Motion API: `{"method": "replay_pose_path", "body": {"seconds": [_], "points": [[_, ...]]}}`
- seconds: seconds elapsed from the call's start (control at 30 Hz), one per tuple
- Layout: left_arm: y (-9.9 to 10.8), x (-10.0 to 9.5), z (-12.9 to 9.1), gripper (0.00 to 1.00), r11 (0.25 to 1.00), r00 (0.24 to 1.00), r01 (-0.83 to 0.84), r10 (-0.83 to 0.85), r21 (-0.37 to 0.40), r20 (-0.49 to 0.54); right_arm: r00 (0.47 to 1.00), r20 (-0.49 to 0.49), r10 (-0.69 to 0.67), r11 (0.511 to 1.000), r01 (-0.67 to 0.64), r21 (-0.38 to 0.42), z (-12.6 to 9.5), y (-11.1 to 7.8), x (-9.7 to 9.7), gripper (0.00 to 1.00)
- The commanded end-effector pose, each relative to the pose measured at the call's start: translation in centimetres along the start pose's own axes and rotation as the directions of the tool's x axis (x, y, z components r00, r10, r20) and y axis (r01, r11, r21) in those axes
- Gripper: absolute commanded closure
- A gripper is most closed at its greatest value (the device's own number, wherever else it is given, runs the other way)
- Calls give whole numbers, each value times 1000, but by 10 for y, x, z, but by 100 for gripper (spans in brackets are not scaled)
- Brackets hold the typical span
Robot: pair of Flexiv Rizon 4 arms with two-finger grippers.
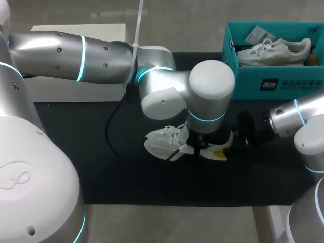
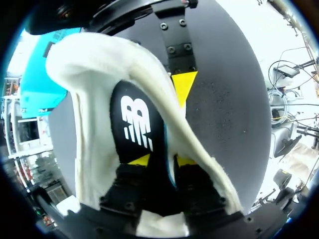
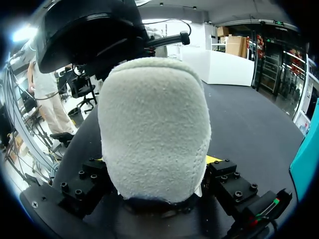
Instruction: Take the shoe out of the shoebox, open the shoe tongue, remove and reinsert the insole, then place the shoe into the shoebox
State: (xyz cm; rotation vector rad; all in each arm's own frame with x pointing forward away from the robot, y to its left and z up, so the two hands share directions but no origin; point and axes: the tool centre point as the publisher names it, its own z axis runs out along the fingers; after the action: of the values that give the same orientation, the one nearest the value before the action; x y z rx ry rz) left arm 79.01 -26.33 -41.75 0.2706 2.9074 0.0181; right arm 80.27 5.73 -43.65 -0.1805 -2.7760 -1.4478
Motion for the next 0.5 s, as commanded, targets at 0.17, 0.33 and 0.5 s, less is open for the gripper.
{"method": "replay_pose_path", "body": {"seconds": [0.17,0.33,0.5], "points": [[-6,0,108,100,999,998,23,-24,-25,-51,1000,1,3,1000,-3,2,4,-1,-1,100],[-1,3,105,100,998,996,66,-67,-20,-62,1000,1,3,1000,-3,2,4,-1,-1,100],[4,4,91,100,995,993,102,-103,-11,-54,1000,1,3,1000,-3,2,4,-1,-1,100]]}}
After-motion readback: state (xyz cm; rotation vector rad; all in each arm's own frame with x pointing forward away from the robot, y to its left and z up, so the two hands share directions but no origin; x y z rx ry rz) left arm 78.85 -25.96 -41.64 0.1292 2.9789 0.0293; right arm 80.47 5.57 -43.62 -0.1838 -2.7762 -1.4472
